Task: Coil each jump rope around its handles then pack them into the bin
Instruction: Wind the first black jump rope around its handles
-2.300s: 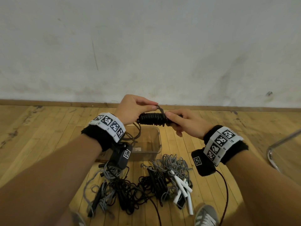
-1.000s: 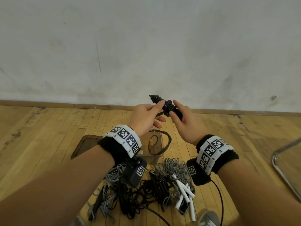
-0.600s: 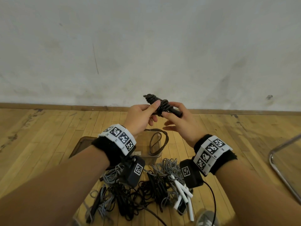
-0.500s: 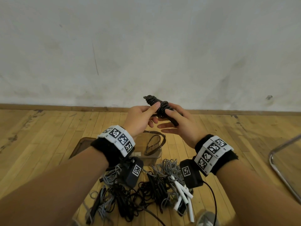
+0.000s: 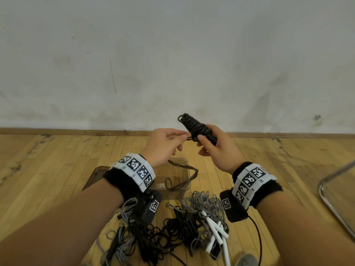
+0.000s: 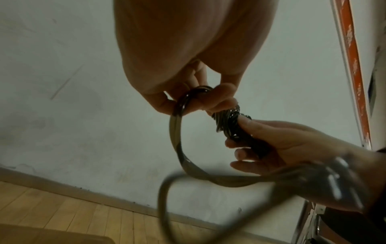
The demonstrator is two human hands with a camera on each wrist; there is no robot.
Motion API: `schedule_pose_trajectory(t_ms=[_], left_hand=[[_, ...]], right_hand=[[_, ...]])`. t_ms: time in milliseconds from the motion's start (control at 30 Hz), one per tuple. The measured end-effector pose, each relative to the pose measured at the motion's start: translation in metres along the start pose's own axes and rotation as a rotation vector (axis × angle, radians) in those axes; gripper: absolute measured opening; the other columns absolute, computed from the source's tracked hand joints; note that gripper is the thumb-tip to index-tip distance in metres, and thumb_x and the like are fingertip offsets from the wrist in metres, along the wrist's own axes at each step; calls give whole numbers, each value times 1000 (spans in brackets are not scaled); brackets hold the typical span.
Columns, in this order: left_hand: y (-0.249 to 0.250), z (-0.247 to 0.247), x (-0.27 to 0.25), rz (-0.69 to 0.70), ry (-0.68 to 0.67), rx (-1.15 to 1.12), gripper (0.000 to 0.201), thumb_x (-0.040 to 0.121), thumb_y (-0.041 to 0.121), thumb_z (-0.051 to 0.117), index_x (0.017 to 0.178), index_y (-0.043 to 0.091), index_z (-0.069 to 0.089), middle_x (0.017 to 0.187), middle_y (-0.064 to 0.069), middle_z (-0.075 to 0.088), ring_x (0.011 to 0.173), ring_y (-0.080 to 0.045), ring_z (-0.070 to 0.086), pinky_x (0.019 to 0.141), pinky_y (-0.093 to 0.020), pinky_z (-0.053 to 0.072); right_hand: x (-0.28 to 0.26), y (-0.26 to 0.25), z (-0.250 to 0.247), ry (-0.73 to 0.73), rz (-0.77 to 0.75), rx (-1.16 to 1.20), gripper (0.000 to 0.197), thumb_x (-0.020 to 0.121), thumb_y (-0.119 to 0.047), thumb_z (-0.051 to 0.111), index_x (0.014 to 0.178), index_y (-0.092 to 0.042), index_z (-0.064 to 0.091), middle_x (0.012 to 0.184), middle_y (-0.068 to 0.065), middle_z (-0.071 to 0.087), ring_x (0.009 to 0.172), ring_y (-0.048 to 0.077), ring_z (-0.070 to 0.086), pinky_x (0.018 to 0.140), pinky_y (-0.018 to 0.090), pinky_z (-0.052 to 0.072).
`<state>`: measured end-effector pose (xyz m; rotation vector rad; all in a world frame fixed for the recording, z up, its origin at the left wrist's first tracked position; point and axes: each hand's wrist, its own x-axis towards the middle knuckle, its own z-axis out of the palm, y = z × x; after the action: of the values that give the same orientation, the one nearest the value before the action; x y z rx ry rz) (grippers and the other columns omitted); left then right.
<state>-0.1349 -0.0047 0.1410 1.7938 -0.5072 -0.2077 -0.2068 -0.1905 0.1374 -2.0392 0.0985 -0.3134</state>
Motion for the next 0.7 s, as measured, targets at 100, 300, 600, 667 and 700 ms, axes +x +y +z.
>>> schedule_pose_trajectory(t_ms=[100,300,600,667,700], left_hand=[[1,1,-1,-12,3,-47,20,100,25,65,116,20,74,61,8,63,49,-7,48,54,-17,44],[5,6,-2,-34,7,-124,15,101,26,62,103,25,77,58,4,55,48,-8,41,52,-20,36],[9,2,-4,-71,40,-135,25,100,33,64,97,16,81,47,5,46,46,-11,33,69,-32,40],[11,2,-5,-66,35,-135,23,99,35,64,99,19,81,46,6,46,46,-11,34,68,-30,40],[12,2,-6,-59,29,-139,23,99,36,64,99,21,81,47,5,46,47,-11,34,64,-27,39]], right_hand=[[0,4,-1,28,-33,-118,45,103,-26,57,145,-18,43,111,0,67,72,11,72,74,32,63],[-6,-3,4,7,-90,-292,44,103,-27,56,143,-24,41,107,-5,67,67,3,71,60,14,55],[-4,-3,12,-88,-47,-99,51,97,-17,60,132,-41,32,98,3,72,78,21,73,65,48,63],[-5,-8,13,-91,-27,-9,46,99,-19,59,132,-36,33,97,10,69,71,17,68,64,44,64],[-5,-9,14,-94,-22,19,42,101,-22,58,132,-34,32,95,12,68,64,13,64,64,45,63]])
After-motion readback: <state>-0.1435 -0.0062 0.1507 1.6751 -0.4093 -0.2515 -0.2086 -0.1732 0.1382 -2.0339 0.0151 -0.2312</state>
